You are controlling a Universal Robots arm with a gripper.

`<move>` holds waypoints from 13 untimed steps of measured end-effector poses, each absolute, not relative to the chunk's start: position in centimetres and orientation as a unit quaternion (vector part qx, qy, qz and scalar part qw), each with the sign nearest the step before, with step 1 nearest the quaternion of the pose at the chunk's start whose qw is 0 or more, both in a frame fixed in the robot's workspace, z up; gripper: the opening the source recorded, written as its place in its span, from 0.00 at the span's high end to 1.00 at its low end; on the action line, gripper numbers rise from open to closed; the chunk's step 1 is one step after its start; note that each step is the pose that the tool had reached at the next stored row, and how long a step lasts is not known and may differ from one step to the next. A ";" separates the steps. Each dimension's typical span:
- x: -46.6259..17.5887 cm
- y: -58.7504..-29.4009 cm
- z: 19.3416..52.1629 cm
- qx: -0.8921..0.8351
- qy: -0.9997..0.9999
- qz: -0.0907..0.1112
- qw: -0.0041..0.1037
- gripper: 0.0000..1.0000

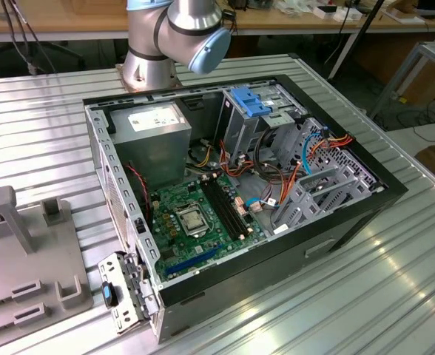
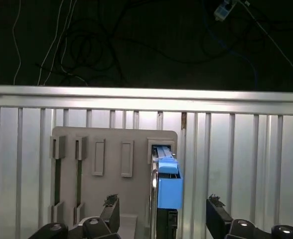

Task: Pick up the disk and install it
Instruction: 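Pick up the disk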

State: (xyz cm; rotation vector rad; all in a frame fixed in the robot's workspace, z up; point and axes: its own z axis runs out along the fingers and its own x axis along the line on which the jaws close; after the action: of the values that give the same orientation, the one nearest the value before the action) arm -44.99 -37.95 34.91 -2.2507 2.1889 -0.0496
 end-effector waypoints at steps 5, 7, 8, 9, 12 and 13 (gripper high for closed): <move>-45.0 -37.9 33.9 -0.717 0.697 -0.016 0.001 0.23; -45.0 -37.9 33.5 -0.717 0.697 -0.016 0.001 0.30; -45.0 -37.9 33.3 -0.717 0.697 -0.016 0.001 0.30; -45.0 -37.9 33.1 -0.717 0.697 -0.016 0.001 0.36; -45.2 -37.9 32.7 -0.717 0.697 -0.016 0.001 0.43; -45.2 -37.8 32.6 -0.717 0.697 -0.016 0.001 0.43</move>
State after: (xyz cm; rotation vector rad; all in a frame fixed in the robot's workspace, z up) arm -45.23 -37.80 32.57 -2.2499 2.1882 -0.0514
